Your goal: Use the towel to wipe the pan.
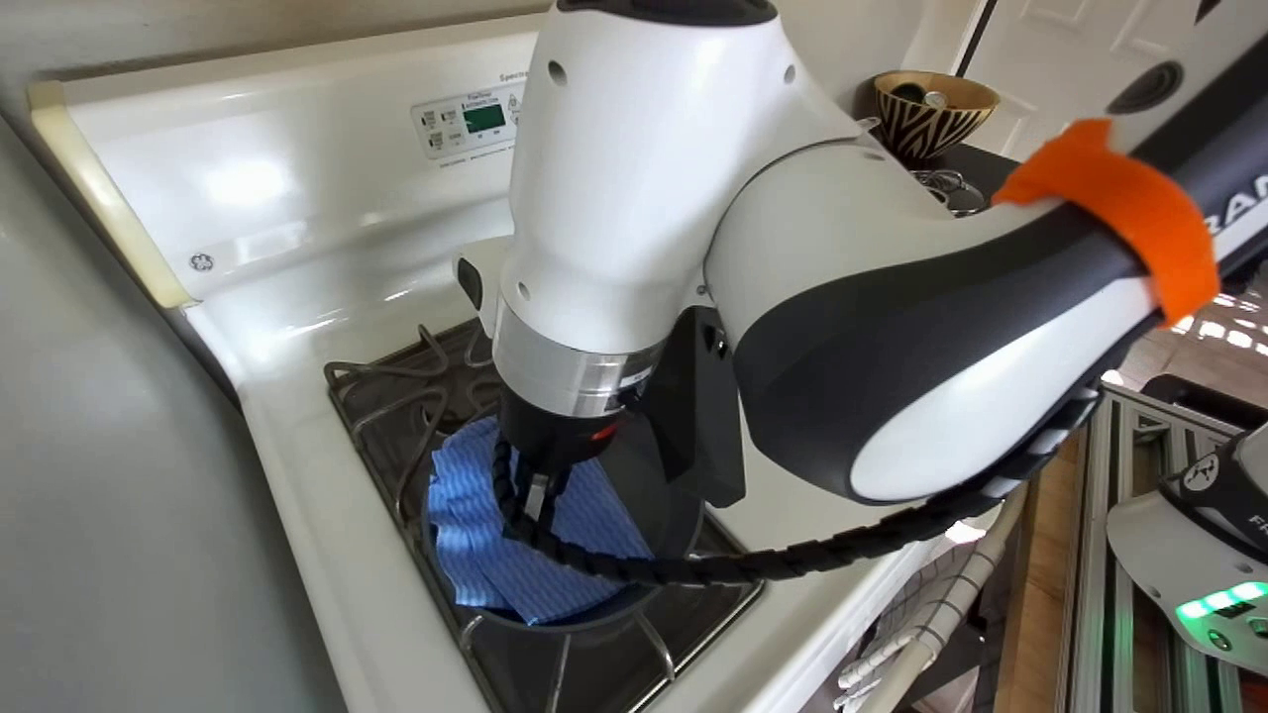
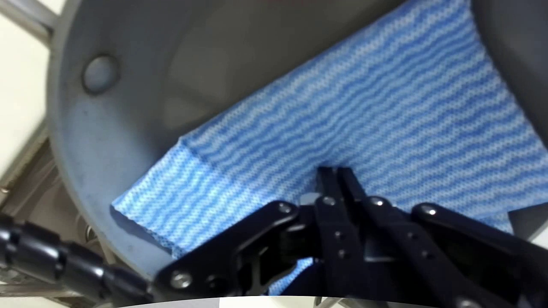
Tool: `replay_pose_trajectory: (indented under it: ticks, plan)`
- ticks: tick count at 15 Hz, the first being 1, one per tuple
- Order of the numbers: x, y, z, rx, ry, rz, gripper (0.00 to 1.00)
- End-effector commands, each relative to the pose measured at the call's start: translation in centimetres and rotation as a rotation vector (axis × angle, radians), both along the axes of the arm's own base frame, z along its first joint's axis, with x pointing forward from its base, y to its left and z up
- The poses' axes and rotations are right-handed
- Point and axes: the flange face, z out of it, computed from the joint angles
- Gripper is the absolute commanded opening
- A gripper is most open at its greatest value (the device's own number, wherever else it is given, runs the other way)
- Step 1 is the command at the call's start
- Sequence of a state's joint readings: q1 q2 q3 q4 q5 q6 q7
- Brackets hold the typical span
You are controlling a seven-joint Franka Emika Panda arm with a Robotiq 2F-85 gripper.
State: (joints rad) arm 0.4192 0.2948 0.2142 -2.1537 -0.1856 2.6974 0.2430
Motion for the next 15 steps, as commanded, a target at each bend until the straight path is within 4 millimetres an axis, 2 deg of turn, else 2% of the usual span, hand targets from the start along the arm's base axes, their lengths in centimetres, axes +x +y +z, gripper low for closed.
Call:
replay_pose_trajectory:
  ticks: [1,2,3,5,10,13,15]
  plan:
    - [-0.5,-0.7,-0.4,-0.082,-0.028,-0.011,0.00]
    - [-0.5,-0.6,-0.3,-0.084,-0.035,-0.012,0.00]
    - [-0.5,-0.5,-0.1,-0.084,-0.037,-0.007,0.25]
    - [-0.3,-0.4,0.1,-0.085,-0.069,0.007,0.33]
    - [0.2,-0.8,-0.4,-0.116,-0.105,0.036,0.74]
    - [0.4,-1.1,-1.5,-0.136,-0.094,0.035,0.99]
    - [0.4,-1.3,-2.2,-0.144,-0.073,0.031,1.00]
